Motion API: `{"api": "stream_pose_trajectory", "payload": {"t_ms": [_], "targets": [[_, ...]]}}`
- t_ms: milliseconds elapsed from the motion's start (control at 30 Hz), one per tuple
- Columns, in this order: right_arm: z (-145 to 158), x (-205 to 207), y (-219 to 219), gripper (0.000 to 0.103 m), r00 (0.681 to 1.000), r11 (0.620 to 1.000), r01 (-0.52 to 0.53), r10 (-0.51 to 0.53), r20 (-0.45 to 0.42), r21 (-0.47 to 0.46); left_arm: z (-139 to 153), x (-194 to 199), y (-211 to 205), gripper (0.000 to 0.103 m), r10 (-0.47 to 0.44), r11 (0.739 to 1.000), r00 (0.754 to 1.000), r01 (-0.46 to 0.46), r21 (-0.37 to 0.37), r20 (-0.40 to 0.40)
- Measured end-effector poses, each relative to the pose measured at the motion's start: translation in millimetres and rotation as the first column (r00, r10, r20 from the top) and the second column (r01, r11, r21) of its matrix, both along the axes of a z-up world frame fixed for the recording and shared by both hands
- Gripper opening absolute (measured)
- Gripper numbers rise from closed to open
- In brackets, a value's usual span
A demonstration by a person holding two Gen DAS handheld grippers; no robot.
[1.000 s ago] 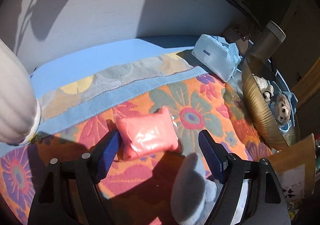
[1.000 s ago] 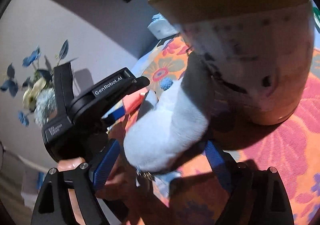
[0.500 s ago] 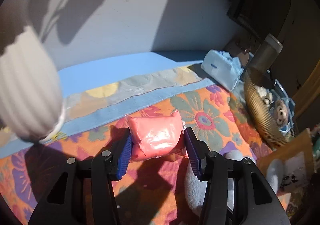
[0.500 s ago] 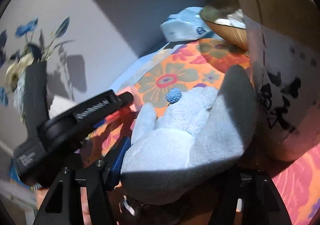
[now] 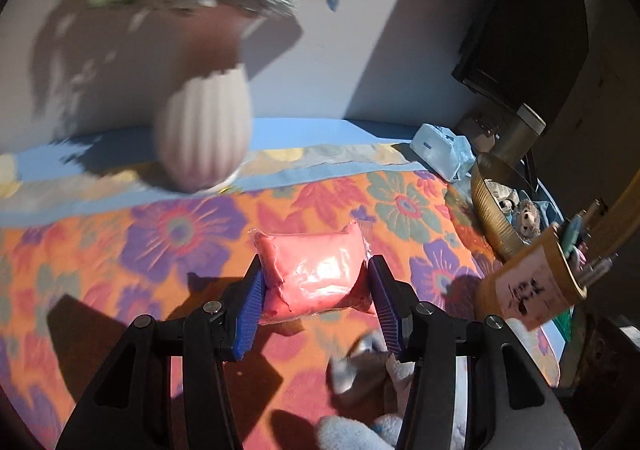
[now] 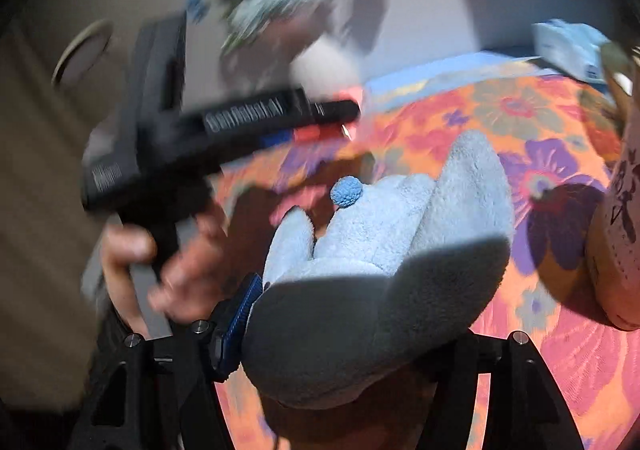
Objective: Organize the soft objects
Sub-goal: 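Carry the pink packet with the left tool while the right tool carries the grey plush to the bowl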
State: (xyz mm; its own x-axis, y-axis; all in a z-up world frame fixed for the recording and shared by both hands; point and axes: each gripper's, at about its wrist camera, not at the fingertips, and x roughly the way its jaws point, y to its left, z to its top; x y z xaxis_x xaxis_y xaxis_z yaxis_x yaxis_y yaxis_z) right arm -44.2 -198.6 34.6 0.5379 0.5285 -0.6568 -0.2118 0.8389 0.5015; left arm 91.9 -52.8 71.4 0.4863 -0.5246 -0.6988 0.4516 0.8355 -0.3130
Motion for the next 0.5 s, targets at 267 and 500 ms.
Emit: {"api": "stream_pose_trajectory", "payload": {"t_ms": [267, 500], "targets": [[-14, -30, -20, 0.067, 0.984, 0.983, -0.146, 0.134, -0.114, -0.108, -21, -51, 25, 0.047, 0.049, 0.999, 0.998, -0.05, -0.015, -0.032], [-6, -50, -77, 0.085, 0.987, 0.995, 0.081, -0.087, -0.136, -0.052, -37, -72, 26, 0.047, 0.069, 0.997, 0.997, -0.07, -0.038, -0.024]]}}
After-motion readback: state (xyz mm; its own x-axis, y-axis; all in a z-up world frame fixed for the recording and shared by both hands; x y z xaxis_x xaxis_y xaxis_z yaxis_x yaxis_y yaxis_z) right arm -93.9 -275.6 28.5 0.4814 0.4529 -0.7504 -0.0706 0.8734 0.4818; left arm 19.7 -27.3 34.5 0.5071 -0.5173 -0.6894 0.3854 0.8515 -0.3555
